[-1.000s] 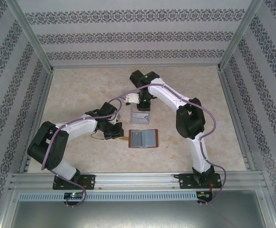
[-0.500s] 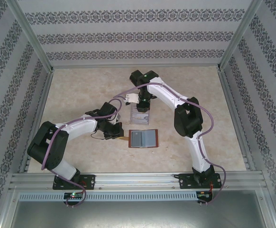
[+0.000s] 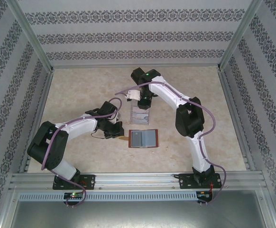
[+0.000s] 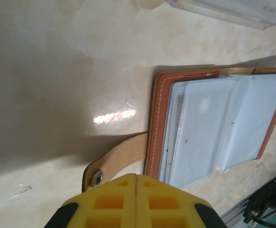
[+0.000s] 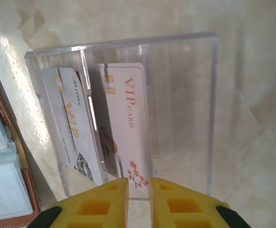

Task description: Take the credit cards out of the card holder

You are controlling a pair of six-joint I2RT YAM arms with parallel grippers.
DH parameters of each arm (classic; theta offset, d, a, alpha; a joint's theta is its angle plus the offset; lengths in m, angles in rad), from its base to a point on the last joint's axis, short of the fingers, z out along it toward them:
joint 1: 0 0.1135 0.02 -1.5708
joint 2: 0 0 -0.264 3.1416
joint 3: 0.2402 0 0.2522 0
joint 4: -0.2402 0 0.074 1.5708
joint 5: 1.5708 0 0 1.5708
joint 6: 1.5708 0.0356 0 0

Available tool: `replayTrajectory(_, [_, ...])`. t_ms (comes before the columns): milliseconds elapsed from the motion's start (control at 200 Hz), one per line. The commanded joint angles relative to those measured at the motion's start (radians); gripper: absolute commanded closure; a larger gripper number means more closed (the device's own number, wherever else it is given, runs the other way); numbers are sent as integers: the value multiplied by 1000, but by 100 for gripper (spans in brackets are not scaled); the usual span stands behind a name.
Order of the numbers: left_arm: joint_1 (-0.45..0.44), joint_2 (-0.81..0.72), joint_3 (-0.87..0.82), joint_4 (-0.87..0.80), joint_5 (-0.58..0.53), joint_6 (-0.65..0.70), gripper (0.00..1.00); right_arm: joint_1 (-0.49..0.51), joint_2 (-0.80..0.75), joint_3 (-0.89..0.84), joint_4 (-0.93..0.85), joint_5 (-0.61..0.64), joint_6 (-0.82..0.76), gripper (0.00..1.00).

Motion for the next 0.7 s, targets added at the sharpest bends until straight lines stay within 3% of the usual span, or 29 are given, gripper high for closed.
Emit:
replayTrajectory(0, [14,6,35,-33,1,8,95,-7,-86,-41,50,-8,87,80])
replayTrajectory(225, [3,39,59,-32,25,21,95,-7,-200,-178,201,-26,359,78])
replayTrajectory(694, [-3,122,72,-26,47,52,96,60,-417,-556,460,-155,928,85])
